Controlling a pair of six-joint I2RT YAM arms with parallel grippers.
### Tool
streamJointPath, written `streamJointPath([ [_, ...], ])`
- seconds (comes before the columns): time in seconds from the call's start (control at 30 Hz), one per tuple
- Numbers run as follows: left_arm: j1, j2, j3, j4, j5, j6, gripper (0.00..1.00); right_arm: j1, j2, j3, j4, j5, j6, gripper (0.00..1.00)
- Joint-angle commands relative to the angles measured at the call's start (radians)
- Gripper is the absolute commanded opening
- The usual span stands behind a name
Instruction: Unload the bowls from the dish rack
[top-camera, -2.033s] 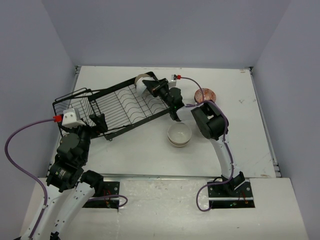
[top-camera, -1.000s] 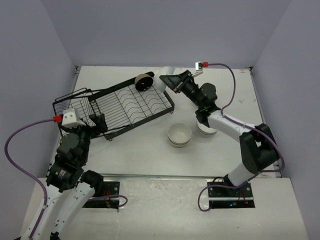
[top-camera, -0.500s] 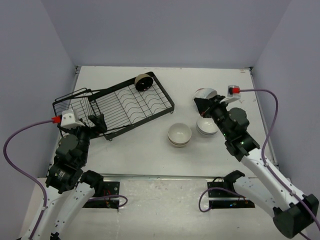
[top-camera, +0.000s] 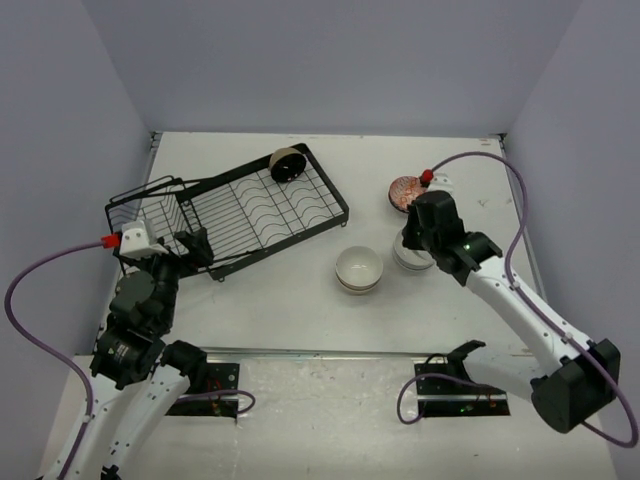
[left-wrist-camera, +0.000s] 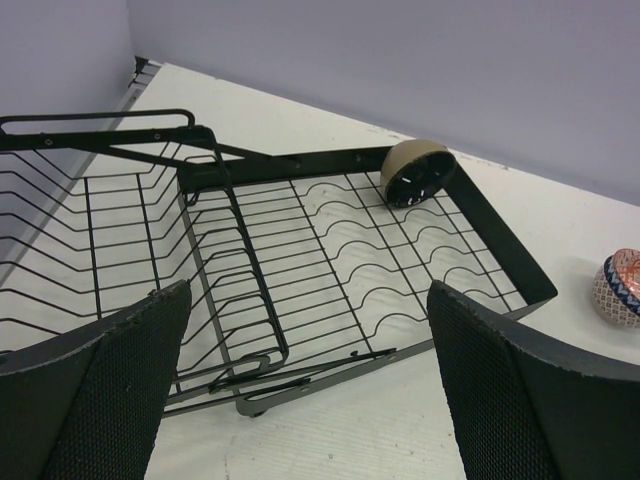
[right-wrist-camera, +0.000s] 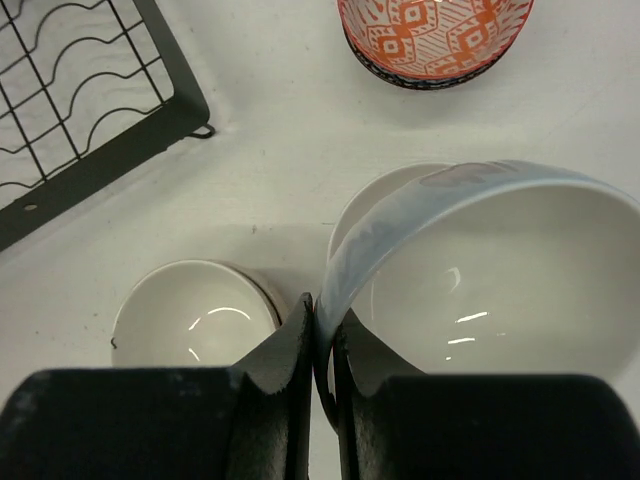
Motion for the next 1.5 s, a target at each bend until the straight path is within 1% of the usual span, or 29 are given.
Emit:
streamJointPath([
  [0.0,0.007,-0.018,0.007,0.024,0.002,0.031,1.0,-0.001,0.101,0.167,-0.133,0.019,-0.079,0.0],
  [0.13,0.005,-0.033,0.006,0.024,0.003,0.029,1.0,0.0,0.198,0.259,-0.22,0.044,-0.111,0.0],
  [0.2,0.005,-0.036,0.006,0.026,0.006,0.029,1.0,0.0,0.244,0.302,-0.294,0.041,-0.122,0.0],
  [0.23,0.005,-0.039,0.006,0.024,0.006,0.029,1.0,0.0,0.297,0.354,-0.332,0.047,-0.123,0.0],
  [0.3,0.003,-0.044,0.006,0.024,0.005,0.029,1.0,0.0,0.34,0.385,-0.395,0.062,-0.123,0.0],
  [0.67,-0.004,-0.059,0.006,0.021,0.0,0.029,1.0,0.002,0.485,0.44,-0.469,0.068,-0.131,0.0],
  [0.9,-0.006,-0.064,0.004,0.02,-0.004,0.029,1.0,0.002,0.548,0.465,-0.468,0.059,-0.132,0.01],
  [1.0,-0.006,-0.065,0.004,0.018,-0.007,0.029,1.0,0.0,0.569,0.479,-0.469,0.061,-0.134,0.06],
  [1.1,-0.006,-0.064,0.004,0.02,-0.007,0.029,1.0,0.002,0.589,0.494,-0.475,0.068,-0.134,0.08],
  [1.23,-0.006,-0.064,0.004,0.02,-0.009,0.029,1.0,0.005,0.603,0.508,-0.494,0.07,-0.129,0.18],
  [1.3,-0.006,-0.064,0.004,0.018,-0.009,0.029,1.0,0.008,0.601,0.508,-0.497,0.07,-0.128,0.2],
  [1.33,-0.006,-0.064,0.004,0.018,-0.009,0.029,1.0,0.008,0.601,0.506,-0.503,0.07,-0.126,0.27],
  [1.47,-0.006,-0.062,0.004,0.018,-0.009,0.029,1.0,0.017,0.591,0.497,-0.514,0.074,-0.12,0.35],
])
